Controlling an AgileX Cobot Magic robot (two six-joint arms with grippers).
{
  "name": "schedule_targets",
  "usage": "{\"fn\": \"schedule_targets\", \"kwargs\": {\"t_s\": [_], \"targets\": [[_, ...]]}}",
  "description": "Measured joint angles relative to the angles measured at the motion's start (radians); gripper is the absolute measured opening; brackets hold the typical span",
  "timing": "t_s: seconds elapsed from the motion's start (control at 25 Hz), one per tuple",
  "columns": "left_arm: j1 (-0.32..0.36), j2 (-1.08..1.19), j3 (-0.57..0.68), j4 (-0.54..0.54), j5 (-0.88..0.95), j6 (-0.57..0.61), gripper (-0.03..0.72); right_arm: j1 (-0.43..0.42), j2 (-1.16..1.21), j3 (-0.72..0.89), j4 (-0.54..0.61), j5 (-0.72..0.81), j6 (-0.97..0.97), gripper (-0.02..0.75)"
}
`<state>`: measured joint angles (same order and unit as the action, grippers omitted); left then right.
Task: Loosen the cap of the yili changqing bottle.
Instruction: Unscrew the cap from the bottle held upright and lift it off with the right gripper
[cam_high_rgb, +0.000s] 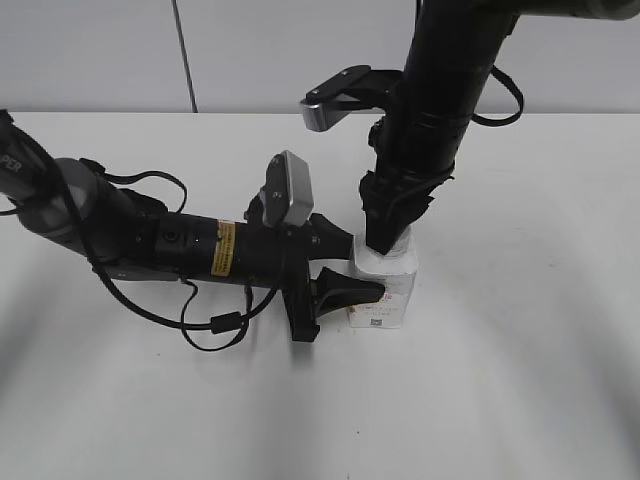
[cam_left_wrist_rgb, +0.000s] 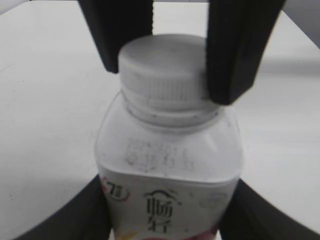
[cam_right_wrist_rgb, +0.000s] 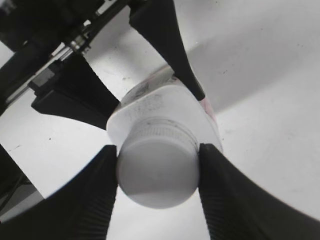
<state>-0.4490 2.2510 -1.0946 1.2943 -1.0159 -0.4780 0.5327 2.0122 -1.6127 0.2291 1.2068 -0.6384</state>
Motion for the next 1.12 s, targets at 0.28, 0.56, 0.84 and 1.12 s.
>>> {"fn": "schedule_targets", "kwargs": {"t_s": [0.28,0.56,0.84,1.12], "targets": [[0.000,0.000,0.000,0.002,-0.001,0.000,0.377,0.000,0.000,0.000,0.020,0.001,0.055,0.524],[0.000,0.000,0.000,0.001,-0.001,0.000,0.377,0.001,0.001,-0.035,0.022,0.004,0.191,0.533],[0.000,0.000,0.000,0.001,0.000,0.000,0.377,0.001,-0.013,-0.112,0.023,0.007,0.468,0.533],[0.000,0.000,0.000,0.000,0.001,0.000,0.377,0.001,-0.029,-0.100,0.000,0.008,0.827,0.534]]}}
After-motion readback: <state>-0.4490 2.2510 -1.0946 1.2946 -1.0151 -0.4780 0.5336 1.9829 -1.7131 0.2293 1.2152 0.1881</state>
